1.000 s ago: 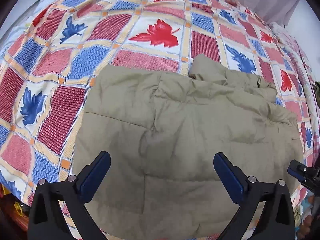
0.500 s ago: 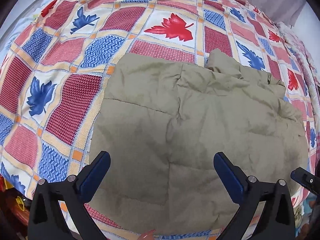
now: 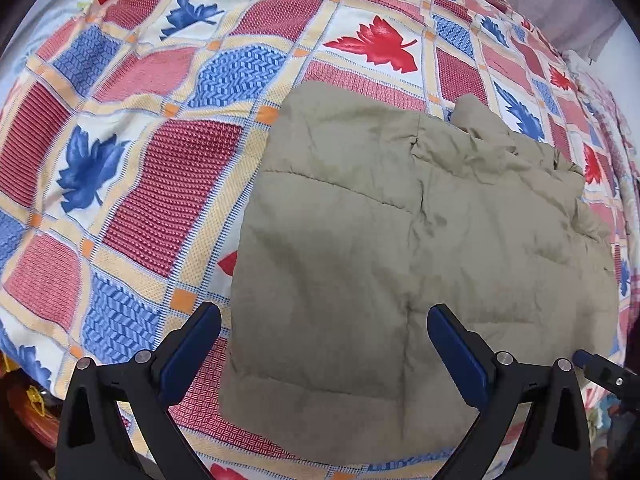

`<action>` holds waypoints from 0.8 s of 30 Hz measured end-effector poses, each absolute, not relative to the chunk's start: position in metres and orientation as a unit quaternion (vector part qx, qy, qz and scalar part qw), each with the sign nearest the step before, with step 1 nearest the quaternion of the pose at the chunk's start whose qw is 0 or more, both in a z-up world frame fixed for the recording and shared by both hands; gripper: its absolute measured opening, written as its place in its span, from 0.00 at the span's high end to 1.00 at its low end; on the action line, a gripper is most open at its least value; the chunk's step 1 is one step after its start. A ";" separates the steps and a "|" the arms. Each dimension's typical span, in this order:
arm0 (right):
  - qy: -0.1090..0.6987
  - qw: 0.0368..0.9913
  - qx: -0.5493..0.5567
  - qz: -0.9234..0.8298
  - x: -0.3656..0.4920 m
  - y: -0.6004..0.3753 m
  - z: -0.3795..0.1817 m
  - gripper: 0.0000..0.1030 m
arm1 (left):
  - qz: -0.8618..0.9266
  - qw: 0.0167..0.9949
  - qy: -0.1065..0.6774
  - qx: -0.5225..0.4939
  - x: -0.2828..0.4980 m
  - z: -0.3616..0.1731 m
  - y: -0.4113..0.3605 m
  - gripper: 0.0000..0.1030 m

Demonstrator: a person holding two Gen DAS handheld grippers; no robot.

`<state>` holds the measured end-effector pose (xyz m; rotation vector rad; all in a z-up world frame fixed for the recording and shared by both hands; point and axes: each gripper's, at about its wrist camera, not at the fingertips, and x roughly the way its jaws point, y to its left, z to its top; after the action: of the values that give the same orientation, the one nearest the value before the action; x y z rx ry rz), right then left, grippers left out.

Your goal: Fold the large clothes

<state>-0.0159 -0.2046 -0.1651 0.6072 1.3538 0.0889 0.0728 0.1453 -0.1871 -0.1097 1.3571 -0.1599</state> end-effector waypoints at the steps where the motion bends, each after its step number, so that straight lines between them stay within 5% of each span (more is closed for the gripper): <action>1: 0.618 0.734 0.278 0.041 -0.016 -0.204 -0.167 0.00 | -0.079 0.771 0.628 -0.065 0.072 -0.188 0.151 0.00; 13: 0.629 0.723 0.281 0.040 -0.016 -0.201 -0.181 0.00 | -0.184 0.702 0.649 -0.229 0.097 -0.236 0.222 0.00; 24: 0.633 0.722 0.278 0.035 -0.018 -0.201 -0.190 0.00 | -0.313 0.627 0.671 -0.240 0.133 -0.279 0.147 0.00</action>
<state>-0.0179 -0.2013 -0.1903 0.6131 1.3981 0.0774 0.1328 0.1468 -0.2795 -0.5509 1.5388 -0.7181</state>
